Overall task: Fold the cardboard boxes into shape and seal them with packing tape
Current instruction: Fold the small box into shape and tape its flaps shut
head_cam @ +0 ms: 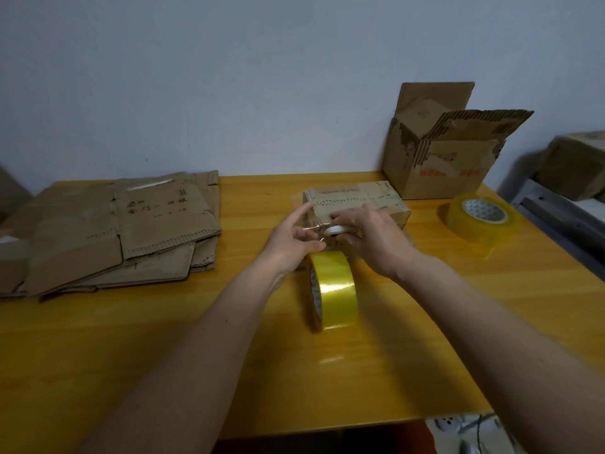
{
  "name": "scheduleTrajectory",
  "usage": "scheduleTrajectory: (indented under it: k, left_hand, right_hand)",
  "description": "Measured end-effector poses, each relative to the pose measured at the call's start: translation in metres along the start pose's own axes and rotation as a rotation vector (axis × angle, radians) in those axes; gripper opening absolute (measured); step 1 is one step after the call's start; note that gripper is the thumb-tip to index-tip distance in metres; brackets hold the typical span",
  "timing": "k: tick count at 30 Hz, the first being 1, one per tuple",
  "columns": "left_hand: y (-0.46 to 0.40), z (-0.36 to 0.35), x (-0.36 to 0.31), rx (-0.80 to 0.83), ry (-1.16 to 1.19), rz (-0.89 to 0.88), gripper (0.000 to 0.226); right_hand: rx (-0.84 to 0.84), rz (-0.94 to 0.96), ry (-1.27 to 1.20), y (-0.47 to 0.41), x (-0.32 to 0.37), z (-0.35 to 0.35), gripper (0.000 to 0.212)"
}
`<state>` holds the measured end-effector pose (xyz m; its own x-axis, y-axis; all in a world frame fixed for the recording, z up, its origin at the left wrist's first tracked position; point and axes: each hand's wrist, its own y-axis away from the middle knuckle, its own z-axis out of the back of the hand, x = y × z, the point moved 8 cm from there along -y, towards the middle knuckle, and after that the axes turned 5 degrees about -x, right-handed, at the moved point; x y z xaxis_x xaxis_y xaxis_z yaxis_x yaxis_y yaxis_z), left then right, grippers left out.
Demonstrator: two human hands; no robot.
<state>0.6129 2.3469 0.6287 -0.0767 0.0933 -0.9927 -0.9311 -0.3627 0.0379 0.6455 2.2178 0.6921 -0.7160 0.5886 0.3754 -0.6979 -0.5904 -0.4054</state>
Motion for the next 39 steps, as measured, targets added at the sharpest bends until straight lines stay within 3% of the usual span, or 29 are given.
scheduleTrajectory:
  k: [14, 25, 32, 37, 39]
  left_hand:
    - [-0.005, 0.001, -0.005, -0.022, -0.144, 0.025, 0.091]
    - [-0.008, -0.005, -0.004, 0.019, -0.130, 0.052, 0.097]
    - [-0.008, -0.009, 0.002, 0.027, -0.038, 0.117, 0.104]
    - [-0.005, -0.010, 0.007, 0.010, 0.024, 0.175, 0.107]
    - [-0.003, -0.008, 0.012, 0.006, 0.061, 0.222, 0.105]
  right_hand:
    - [0.019, 0.208, 0.284, 0.003, 0.028, 0.000, 0.027]
    - [0.008, 0.003, 0.224, 0.007, -0.004, 0.009, 0.023]
    - [-0.023, -0.148, 0.002, 0.014, -0.031, 0.015, 0.015]
    - [-0.022, -0.277, -0.356, 0.023, -0.038, 0.009, 0.011]
    - [-0.014, -0.327, -0.340, 0.029, -0.048, 0.001, 0.010]
